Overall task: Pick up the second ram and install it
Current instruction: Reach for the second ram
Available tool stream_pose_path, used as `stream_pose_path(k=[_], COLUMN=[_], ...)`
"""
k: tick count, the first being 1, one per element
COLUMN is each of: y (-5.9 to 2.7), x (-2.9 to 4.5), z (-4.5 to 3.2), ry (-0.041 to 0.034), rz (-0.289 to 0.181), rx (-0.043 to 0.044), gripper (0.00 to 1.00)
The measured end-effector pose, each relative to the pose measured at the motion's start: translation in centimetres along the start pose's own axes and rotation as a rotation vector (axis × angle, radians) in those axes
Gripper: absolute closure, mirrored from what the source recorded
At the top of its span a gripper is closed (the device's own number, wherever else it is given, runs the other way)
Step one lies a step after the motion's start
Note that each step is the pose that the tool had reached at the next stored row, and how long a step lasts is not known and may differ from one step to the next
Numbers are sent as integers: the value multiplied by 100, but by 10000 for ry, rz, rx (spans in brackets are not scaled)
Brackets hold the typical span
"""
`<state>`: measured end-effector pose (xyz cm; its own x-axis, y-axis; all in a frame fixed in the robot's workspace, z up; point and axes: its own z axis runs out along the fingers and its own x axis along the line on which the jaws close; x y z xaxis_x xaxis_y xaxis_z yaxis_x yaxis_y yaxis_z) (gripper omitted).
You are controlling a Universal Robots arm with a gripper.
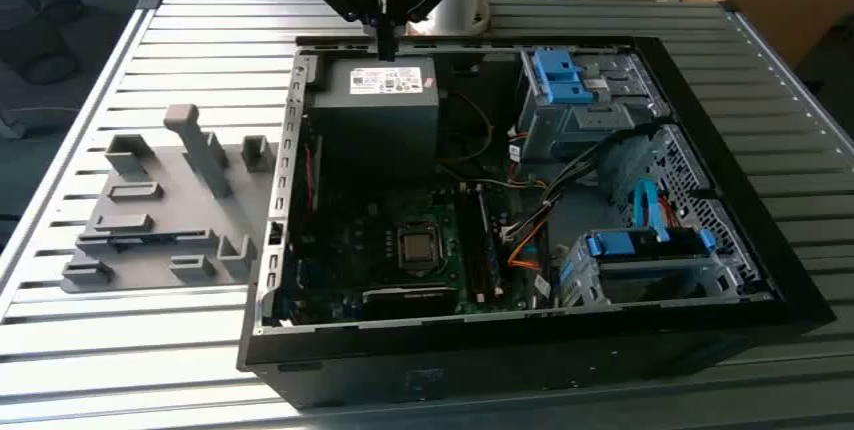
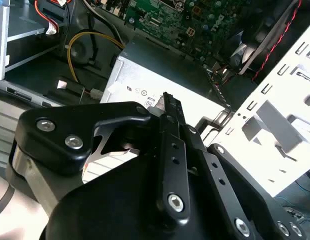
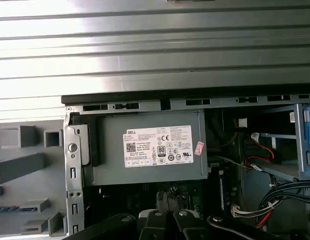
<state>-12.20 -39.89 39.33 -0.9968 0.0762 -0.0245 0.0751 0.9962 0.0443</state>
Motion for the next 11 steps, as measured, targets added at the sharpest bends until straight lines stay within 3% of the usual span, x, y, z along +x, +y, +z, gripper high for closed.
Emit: stream_pose_path(k=[11], y=[-4], x=[53], z=[5], ry=[1], rz=[0], rx=[0], gripper=[89])
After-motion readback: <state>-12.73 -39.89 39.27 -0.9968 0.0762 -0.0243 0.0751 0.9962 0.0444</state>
